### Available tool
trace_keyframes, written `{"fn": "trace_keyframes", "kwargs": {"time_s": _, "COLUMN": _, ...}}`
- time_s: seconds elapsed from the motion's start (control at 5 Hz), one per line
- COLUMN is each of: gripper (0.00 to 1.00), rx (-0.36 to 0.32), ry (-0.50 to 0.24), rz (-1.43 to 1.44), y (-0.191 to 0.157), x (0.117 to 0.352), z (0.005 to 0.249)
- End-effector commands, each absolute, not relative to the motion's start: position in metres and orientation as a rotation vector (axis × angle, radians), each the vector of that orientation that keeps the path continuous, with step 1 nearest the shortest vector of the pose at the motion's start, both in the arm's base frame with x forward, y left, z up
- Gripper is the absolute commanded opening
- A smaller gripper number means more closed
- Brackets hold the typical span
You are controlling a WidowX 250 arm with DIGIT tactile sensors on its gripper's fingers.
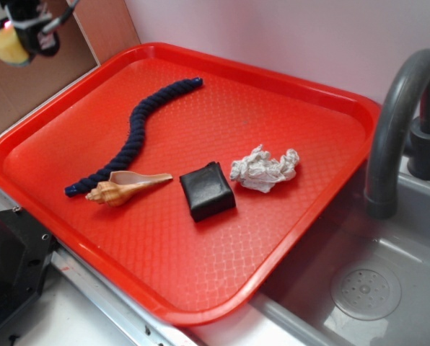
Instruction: Grab the green sponge.
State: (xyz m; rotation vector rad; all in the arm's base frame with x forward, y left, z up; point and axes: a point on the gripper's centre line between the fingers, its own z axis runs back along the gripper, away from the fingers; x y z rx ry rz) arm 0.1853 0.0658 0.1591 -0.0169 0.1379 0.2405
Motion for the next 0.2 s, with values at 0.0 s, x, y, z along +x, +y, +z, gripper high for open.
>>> {"fn": "trace_keyframes", "kwargs": {"time_s": 0.0, "gripper": 0.00, "rx": 0.031, "ry": 0.008, "rz": 0.199, "y": 0.0635, "x": 0.1997, "z": 0.1933}}
